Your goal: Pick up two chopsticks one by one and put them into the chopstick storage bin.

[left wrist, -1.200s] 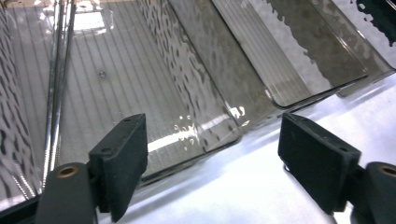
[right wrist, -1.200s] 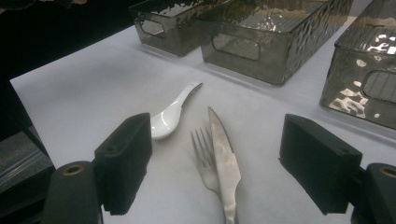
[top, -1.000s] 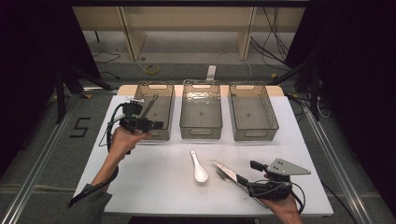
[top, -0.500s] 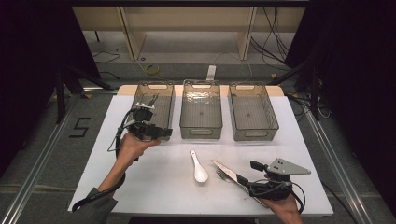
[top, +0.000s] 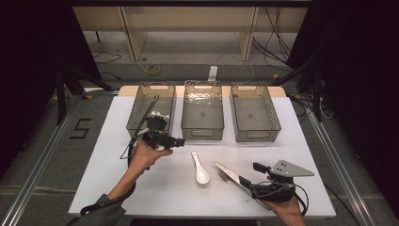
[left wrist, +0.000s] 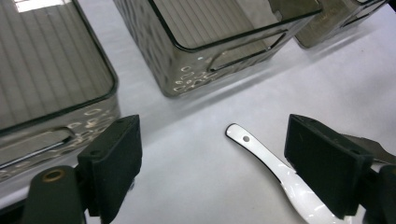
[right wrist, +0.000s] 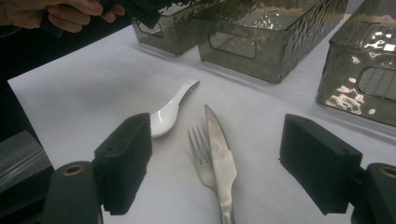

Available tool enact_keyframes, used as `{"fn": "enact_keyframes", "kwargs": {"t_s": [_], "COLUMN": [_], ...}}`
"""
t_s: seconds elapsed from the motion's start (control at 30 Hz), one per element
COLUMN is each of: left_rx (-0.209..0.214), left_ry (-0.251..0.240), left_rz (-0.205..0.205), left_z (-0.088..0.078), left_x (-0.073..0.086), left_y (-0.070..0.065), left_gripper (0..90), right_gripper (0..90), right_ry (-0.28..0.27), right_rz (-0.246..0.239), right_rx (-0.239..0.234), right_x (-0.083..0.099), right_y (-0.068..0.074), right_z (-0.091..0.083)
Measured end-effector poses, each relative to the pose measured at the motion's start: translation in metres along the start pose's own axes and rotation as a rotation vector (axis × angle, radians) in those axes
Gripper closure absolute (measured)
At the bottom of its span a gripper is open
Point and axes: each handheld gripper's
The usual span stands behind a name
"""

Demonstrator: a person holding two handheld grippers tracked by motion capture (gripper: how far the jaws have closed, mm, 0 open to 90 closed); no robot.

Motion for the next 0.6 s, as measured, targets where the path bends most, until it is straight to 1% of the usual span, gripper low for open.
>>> {"fn": "enact_keyframes", "kwargs": {"t_s": [0.17, 0.23, 0.27, 0.33, 0.43, 0.6], "left_rx": [0.009, 0.010, 0.010, 0.016, 0.029, 0.036], "left_ry": [0.022, 0.024, 0.028, 0.033, 0.051, 0.062], "left_rz": [0.006, 0.003, 0.008, 0.006, 0.020, 0.022], "left_z": [0.005, 0.006, 0.006, 0.009, 0.012, 0.016], "left_x": [0.002, 0.003, 0.003, 0.004, 0.005, 0.007], "left_y": [-0.006, -0.007, -0.007, -0.011, -0.015, -0.018], "left_gripper": [18.0, 18.0, 18.0, 18.0, 18.0, 18.4], "right_gripper": [26.0, 26.1, 26.0, 26.0, 26.0, 26.0], "right_ry": [0.004, 0.005, 0.005, 0.006, 0.002, 0.005], "right_rz": [-0.002, -0.003, -0.004, 0.000, 0.002, 0.001], "right_rx": [0.003, 0.003, 0.003, 0.002, 0.003, 0.005], "right_x": [0.000, 0.000, 0.000, 0.000, 0.000, 0.000], "right_y": [0.000, 0.001, 0.001, 0.001, 0.000, 0.000], "right_z": [0.001, 0.001, 0.001, 0.001, 0.001, 0.001]}}
Point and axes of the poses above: each handheld gripper's, and its own axes: z roughly forward along the jaws, x roughly out of its underside, y roughly to its left, and after that the axes turned 12 degrees about z, right-handed
